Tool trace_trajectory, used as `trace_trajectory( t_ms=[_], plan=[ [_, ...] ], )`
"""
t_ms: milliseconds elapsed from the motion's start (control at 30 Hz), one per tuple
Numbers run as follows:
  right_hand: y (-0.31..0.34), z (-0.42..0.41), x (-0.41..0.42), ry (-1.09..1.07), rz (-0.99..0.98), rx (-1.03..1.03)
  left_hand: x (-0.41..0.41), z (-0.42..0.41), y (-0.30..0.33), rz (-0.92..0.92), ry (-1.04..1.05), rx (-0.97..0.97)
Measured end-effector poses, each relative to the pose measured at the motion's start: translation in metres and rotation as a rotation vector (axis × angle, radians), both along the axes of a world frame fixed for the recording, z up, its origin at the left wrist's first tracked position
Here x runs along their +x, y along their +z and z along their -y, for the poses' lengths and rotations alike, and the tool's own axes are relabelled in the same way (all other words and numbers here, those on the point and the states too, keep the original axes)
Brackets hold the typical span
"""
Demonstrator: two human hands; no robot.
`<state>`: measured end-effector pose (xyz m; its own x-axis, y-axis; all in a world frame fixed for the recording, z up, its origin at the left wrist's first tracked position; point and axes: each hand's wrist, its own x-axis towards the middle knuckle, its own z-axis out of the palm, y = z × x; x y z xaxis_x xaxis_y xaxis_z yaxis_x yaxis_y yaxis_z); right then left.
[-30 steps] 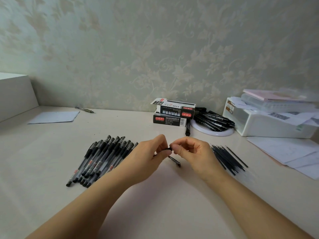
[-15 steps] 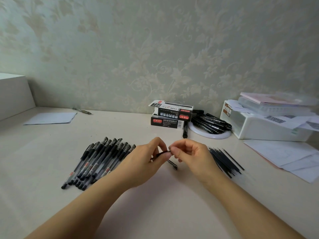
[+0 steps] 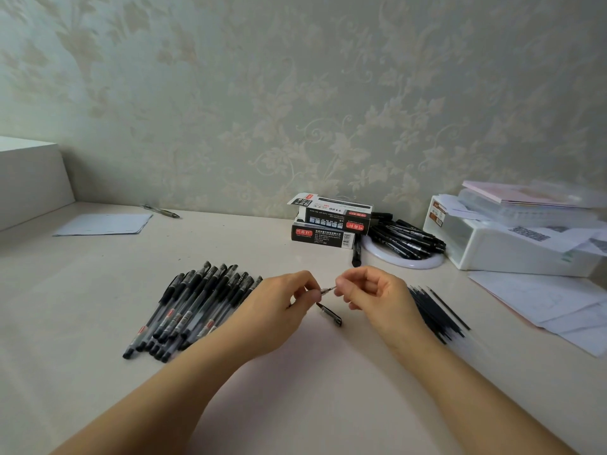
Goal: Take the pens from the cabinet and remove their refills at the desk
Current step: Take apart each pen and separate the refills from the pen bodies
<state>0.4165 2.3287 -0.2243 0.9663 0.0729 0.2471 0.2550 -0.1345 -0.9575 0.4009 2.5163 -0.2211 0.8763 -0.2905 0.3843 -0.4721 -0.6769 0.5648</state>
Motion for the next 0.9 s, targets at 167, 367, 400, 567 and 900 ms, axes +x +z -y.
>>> trace_trajectory(
  t_ms=[167,367,400,567,900],
  plan=[
    [-0.006,0.008,0.005,-0.192,0.116,-0.324,0.002,-0.003,-0.003,-0.009,0.016,0.016],
    [-0.008,0.006,0.003,-0.111,0.198,-0.624,0.003,-0.002,-0.006,-0.018,0.006,0.052],
    [-0.008,0.005,0.003,-0.105,0.207,-0.641,0.003,-0.002,-0.006,-0.017,0.003,0.054],
    [-0.011,0.004,0.003,-0.098,0.178,-0.612,0.003,-0.002,-0.007,-0.021,-0.005,0.05],
    [0.005,-0.008,-0.006,-0.085,-0.071,0.064,0.001,0.002,0.0,-0.104,-0.059,-0.214]
  ],
)
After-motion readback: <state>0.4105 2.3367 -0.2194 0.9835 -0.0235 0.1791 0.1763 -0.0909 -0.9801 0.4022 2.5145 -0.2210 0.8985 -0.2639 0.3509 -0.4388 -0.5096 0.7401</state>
